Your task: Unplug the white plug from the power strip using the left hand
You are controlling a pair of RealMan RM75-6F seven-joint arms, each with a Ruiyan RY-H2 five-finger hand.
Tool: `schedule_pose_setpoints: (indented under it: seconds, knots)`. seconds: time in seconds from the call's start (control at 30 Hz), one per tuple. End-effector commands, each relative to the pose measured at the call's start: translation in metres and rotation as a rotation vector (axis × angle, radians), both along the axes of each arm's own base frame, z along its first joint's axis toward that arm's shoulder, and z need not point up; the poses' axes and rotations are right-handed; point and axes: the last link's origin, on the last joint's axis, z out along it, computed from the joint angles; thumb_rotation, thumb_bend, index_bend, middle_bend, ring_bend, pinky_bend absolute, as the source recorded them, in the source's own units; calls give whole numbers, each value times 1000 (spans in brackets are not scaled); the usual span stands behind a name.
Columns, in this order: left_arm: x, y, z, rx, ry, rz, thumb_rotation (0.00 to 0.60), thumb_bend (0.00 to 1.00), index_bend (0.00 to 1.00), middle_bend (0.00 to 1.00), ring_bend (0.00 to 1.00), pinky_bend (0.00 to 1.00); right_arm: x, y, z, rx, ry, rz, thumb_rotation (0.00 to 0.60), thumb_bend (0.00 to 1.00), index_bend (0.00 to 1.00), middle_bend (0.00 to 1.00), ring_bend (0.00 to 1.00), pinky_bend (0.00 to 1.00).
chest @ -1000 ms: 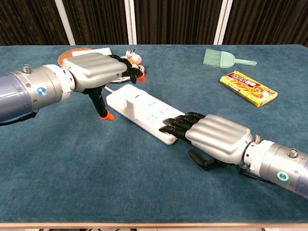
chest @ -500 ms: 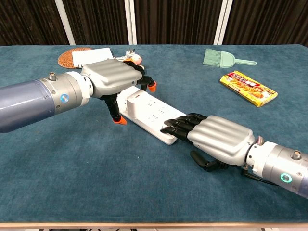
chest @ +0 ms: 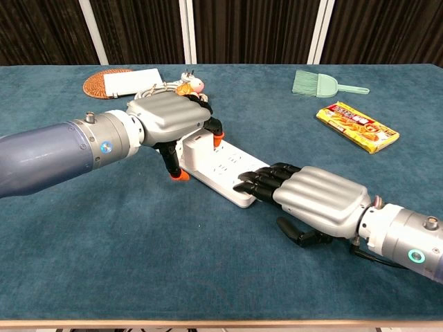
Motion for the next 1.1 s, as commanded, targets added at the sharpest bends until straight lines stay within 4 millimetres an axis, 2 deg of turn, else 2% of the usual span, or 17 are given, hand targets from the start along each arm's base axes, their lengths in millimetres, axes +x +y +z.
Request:
schedule_pose_setpoints:
  seconds: [0.03,0.23,0.47,0.7,1.1]
  knots:
    - [0,0,-1,-1,3,-2,600,156,365,364,85,76,-1,0,0,0,0,-3,600,778,53,55,63,111]
    - [-1,1,-3,1,4,-4,600,174,392,387,94,80,-3,0,-1,1,0,-6,600,778,54,56,63,111]
    - [-3,1,-8,8,-6,-10,600,270,471,478,143,109,-3,-2,0,-2,2,-2,600,778,58,59,65,111]
    - [-6,0,-13,20,-24,-8,600,338,523,526,177,133,-4,-2,1,-5,7,0,600,779,63,61,68,111]
    - [-1,-5,-5,20,-64,-50,600,362,557,561,198,153,-4,6,-5,22,13,8,600,779,70,65,73,112]
